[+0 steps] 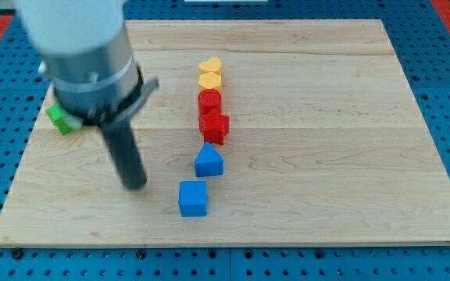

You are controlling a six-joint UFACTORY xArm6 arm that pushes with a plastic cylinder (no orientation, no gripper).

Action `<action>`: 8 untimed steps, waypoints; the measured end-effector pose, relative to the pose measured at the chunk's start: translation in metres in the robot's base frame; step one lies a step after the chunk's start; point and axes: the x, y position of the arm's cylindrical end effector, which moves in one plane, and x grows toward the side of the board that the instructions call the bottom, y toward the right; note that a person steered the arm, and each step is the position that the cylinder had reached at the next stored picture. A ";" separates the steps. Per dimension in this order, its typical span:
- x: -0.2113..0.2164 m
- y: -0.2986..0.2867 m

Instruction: Place the blue blocks diagonally bottom right to the red circle

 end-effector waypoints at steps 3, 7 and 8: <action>-0.007 0.075; -0.082 0.116; -0.096 0.158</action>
